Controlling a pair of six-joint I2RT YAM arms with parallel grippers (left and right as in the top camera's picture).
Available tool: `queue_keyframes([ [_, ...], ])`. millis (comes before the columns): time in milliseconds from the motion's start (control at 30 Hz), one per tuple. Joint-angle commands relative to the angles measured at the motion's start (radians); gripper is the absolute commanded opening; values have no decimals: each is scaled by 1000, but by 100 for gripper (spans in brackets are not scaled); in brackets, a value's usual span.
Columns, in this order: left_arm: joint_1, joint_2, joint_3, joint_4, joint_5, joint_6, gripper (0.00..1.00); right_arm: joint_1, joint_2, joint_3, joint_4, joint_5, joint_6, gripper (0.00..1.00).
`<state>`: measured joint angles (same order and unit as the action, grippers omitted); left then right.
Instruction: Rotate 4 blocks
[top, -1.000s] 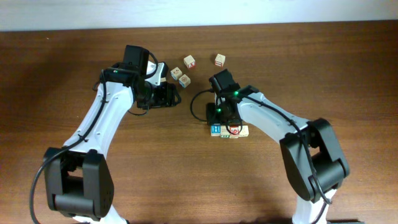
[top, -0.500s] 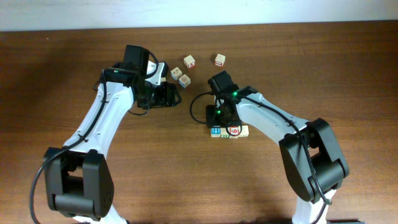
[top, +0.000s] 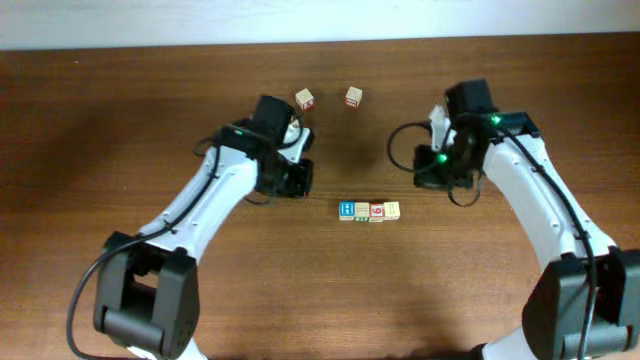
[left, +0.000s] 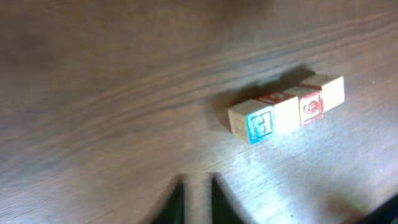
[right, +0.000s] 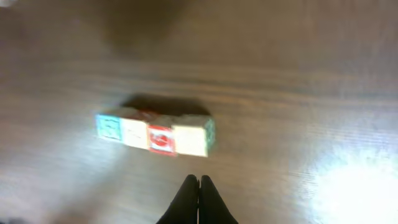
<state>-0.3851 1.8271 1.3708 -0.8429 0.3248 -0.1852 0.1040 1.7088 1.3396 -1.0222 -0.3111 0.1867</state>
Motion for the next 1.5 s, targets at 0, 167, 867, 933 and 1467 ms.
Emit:
queue_keyframes([
  [0,-2,42,-59,25,0,-119,0,-53,9,-115,55,-71,-33,4],
  [167,-14,127,-63,44,27,-139,0,-77,64,-245,218,-111,-42,4],
  [867,-105,217,-39,175,151,-68,0,-36,149,-251,279,-153,-48,4],
  [933,-105,217,-36,173,151,-68,0,-36,149,-251,276,-173,-48,4],
  [1467,-30,217,-36,120,184,-66,0,196,149,-250,429,-254,199,4],
])
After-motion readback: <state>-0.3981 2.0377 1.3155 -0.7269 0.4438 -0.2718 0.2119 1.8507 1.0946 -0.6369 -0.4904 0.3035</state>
